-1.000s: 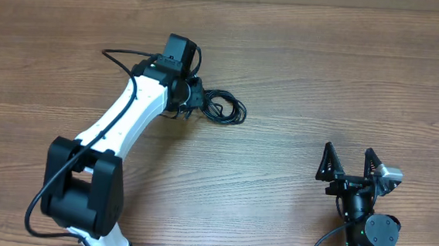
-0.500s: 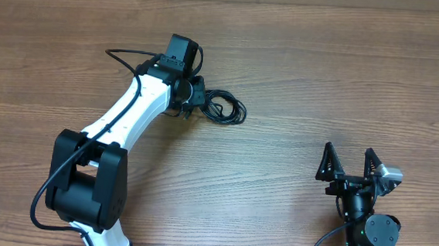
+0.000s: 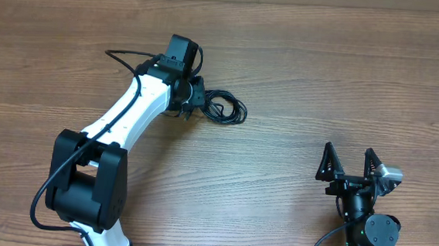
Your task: Untangle cables
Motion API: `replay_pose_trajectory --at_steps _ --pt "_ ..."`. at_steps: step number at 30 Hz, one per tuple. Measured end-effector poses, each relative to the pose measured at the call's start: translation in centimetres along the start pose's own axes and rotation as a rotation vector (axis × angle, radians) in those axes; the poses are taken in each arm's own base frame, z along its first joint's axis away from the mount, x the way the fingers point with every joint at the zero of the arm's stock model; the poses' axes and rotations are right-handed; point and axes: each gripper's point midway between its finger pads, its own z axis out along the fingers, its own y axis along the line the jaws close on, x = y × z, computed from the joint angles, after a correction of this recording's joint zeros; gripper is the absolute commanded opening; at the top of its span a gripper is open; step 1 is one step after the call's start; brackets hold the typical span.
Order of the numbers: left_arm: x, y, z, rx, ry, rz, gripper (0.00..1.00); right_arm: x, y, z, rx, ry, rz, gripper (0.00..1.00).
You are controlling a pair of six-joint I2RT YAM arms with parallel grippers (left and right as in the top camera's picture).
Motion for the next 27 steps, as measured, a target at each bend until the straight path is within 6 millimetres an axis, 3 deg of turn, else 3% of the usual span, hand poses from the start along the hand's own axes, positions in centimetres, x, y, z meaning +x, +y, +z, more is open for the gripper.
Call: replay_pose_trajectory --at_steps 6,10,11,13,14,22,27 --pt "-1.8 -1.0 0.7 0.029 -0.074 -0.023 0.45 0.0 0.0 0.0 0.000 0.000 0.000 1.00" --pt "-1.2 -1.1 2.4 0.021 -0.052 -0.030 0.44 0.0 0.0 0.0 0.000 0.000 0.000 1.00" --pt "-0.9 -1.1 2.9 0.015 -0.040 -0.027 0.36 0.0 0.0 0.0 0.000 0.000 0.000 1.00" --pt "-0.1 -0.9 4.3 -0.001 -0.007 -0.029 0.10 0.0 0.0 0.0 0.000 0.000 -0.001 1.00" --pt "0.4 -0.8 4.9 -0.005 0.011 -0.028 0.05 0.0 0.0 0.0 0.000 0.000 0.000 1.00" --pt "1.9 -0.1 4.7 0.002 0.120 0.015 0.06 0.0 0.0 0.0 0.000 0.000 0.000 1.00" --pt "1.7 2.2 3.4 0.013 0.193 0.057 0.20 0.0 0.0 0.0 0.000 0.000 0.000 1.00"
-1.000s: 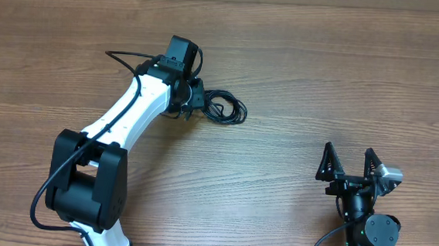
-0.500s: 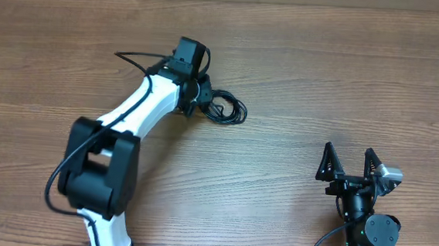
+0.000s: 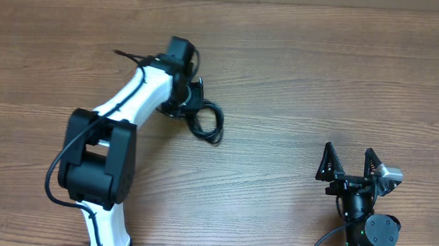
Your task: Untangle cables
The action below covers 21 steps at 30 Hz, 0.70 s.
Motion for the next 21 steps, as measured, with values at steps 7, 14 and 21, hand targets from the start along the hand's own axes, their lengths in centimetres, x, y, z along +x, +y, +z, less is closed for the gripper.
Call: replay_pose_trajectory --at_steps 7,14,21 --pt "-0.8 3.2 -1.0 0.011 0.014 0.038 0.48 0.0 0.0 0.0 0.000 0.000 0.000 1.00" --pt "-0.4 3.4 -1.0 0.011 0.032 0.049 0.52 0.0 0.0 0.0 0.000 0.000 0.000 1.00" --pt "0.0 3.4 -1.0 0.008 0.047 0.051 0.52 0.0 0.0 0.0 0.000 0.000 0.000 1.00"
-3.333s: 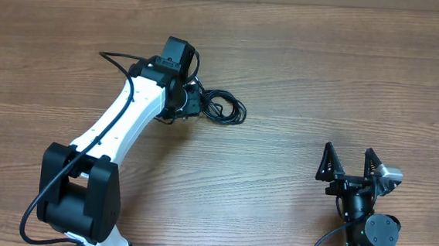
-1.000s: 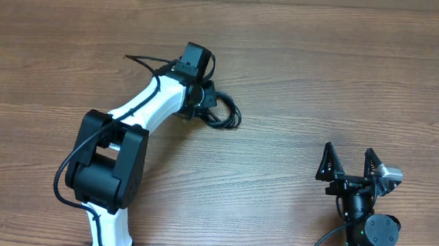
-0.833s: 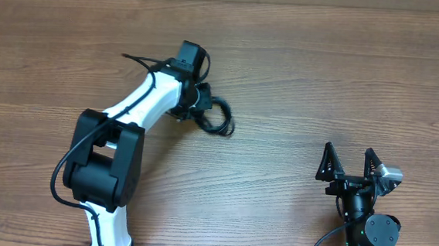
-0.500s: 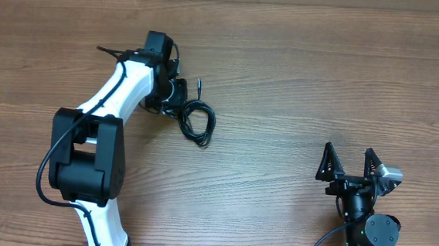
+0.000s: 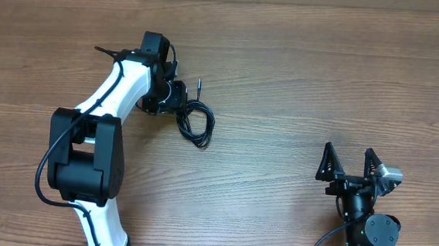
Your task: Untangle cables
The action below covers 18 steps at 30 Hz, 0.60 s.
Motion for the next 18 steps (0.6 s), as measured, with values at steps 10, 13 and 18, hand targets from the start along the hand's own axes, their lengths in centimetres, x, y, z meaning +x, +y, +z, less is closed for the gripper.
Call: replay_pose_trajectory --at_steps 10,13,18 --pt "0.0 -3.3 -0.1 0.166 -0.008 0.153 0.46 1.8 2.3 -0.3 -0.136 0.099 0.087 1.00" --pt "0.0 -4.4 -0.3 0.230 -0.010 0.196 0.42 2.4 2.6 -0.8 -0.136 0.182 0.094 1.00" --pt "0.2 -5.3 -0.5 0.281 -0.011 0.227 0.45 -3.0 4.8 -2.1 -0.151 0.208 0.087 1.00"
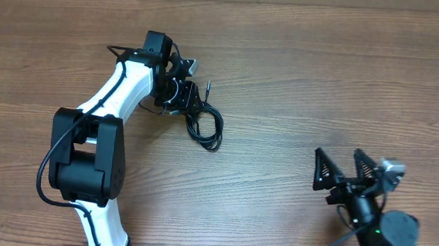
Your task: Untangle cables
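A black cable point(206, 128) lies coiled in a small tangled bundle on the wooden table point(323, 76), left of centre. One thin plug end point(205, 84) sticks out toward the back. My left gripper point(182, 101) sits at the bundle's upper left edge and is shut on a strand of it; the wrist hides the pinch point. The white left arm point(121, 93) reaches up from the front left. My right gripper point(342, 168) stands open at the front right, far from the cable, with nothing between its fingers.
The right arm's base point(386, 232) sits at the front right edge. The left arm's black shoulder point(85, 168) stands at the front left. The left arm's own cable point(120, 50) loops near its wrist.
The left gripper has shifted a little to the right and turned, and the bundle now lies slightly further right. The right gripper has tilted and moved a bit left, still open.
The bundle first lay to the right of the left gripper, spread sideways. Then it hung below the gripper, nearer the arm. Then gripper and bundle stood further left. Now both are a little back to the right, and the right arm has stirred for the first time.
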Motion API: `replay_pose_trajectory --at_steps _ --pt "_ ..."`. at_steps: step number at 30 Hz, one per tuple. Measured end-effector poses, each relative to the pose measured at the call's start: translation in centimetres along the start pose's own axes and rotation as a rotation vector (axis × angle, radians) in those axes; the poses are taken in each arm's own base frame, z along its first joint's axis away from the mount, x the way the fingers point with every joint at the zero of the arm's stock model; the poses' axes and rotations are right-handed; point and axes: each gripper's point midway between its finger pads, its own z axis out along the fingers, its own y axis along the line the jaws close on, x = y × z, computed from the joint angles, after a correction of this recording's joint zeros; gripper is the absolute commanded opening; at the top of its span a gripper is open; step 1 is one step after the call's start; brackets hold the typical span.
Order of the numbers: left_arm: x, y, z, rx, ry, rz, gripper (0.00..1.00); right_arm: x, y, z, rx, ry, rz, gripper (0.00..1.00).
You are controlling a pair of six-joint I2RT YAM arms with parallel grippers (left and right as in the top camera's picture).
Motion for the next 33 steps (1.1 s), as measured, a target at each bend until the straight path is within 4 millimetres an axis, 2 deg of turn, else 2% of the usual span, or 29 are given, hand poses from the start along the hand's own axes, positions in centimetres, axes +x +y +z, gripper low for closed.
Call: replay_pose_trajectory --at_steps 2,5,8,13,17,18,19,20,21,23,24,25,28,31,33 --pt "-0.1 -0.1 0.0 0.008 -0.006 0.008 0.49 -2.3 1.2 -0.6 0.011 0.036 0.005 1.00" --pt "-0.2 -0.2 0.0 0.011 -0.007 0.013 0.49 -4.1 2.2 -0.4 0.036 0.127 0.016 1.00" --pt "-0.2 -0.1 0.0 0.004 -0.007 0.013 0.49 -4.6 2.9 0.3 0.064 0.273 0.043 1.00" --pt "-0.1 0.1 0.0 -0.005 -0.006 0.011 0.49 -4.2 3.7 1.7 0.099 0.517 0.101 1.00" --pt "-0.2 0.1 0.0 -0.008 -0.007 0.012 0.49 -3.7 5.2 4.1 0.029 0.638 0.155 1.00" --pt "-0.2 0.1 0.0 -0.008 -0.008 0.012 0.47 -3.3 5.5 4.4 0.006 0.661 0.168 0.93" --pt "-0.3 0.1 0.0 -0.008 -0.012 0.014 0.45 -2.7 5.9 4.8 -0.024 0.698 0.189 0.78" --pt "-0.3 0.1 0.0 -0.008 -0.013 0.014 0.43 -2.2 6.3 5.2 -0.048 0.728 0.206 0.59" --pt "-0.4 0.1 0.0 -0.008 -0.014 0.014 0.41 -1.7 6.7 5.6 -0.078 0.753 0.226 0.46" --pt "-0.4 0.1 0.0 -0.008 -0.017 0.015 0.33 -1.1 7.1 6.1 -0.110 0.788 0.249 0.25" --pt "-0.5 0.1 0.0 -0.008 -0.019 0.013 0.29 -0.3 7.4 6.5 -0.137 0.831 0.277 0.18" --pt "-0.5 0.1 0.0 -0.008 -0.020 0.013 0.24 0.0 7.5 6.7 -0.145 0.850 0.289 0.14" --pt "-0.7 0.2 0.0 -0.011 -0.029 0.001 0.17 1.3 7.7 7.1 -0.161 0.915 0.337 0.15" --pt "-0.9 0.4 0.0 -0.021 -0.036 -0.015 0.25 2.5 8.1 7.6 -0.179 0.968 0.353 0.24" --pt "-1.0 0.5 0.0 -0.026 -0.040 -0.022 0.31 3.1 8.5 8.0 -0.190 0.986 0.354 0.26"
